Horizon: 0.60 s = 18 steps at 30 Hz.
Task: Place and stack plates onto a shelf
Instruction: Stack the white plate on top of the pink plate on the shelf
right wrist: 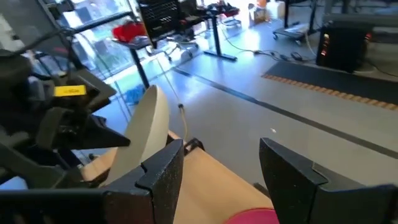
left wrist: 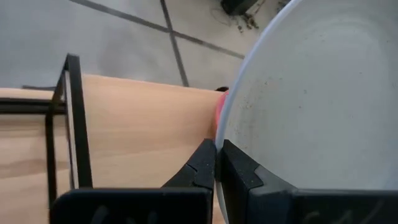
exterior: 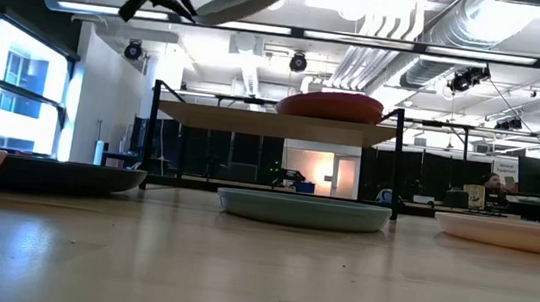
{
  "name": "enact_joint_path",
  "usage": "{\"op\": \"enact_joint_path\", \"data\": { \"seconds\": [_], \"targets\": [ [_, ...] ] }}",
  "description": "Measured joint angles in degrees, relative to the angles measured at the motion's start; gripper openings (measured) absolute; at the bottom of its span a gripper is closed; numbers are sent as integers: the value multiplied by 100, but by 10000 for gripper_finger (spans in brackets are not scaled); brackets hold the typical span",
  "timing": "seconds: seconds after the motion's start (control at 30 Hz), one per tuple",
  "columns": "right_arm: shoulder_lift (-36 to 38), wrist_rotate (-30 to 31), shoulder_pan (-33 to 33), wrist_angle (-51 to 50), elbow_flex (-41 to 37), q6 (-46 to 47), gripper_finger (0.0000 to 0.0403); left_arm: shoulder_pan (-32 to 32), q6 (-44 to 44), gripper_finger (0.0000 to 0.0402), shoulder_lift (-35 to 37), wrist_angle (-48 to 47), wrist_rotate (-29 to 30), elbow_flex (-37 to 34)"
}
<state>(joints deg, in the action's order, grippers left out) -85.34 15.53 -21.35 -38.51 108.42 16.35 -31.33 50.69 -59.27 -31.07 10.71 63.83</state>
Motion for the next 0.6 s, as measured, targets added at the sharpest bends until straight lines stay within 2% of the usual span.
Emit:
{"op": "enact_joint_path", "data": {
  "seconds": [0.23,0.6],
  "targets": [
    [-328,317,3,-469,210,188,192,5,-159,0,-541,-666,172,473],
    [-1002,391,3,-1078,219,676,192,69,-285,0,-1190,-781,212,494]
  ]
}}
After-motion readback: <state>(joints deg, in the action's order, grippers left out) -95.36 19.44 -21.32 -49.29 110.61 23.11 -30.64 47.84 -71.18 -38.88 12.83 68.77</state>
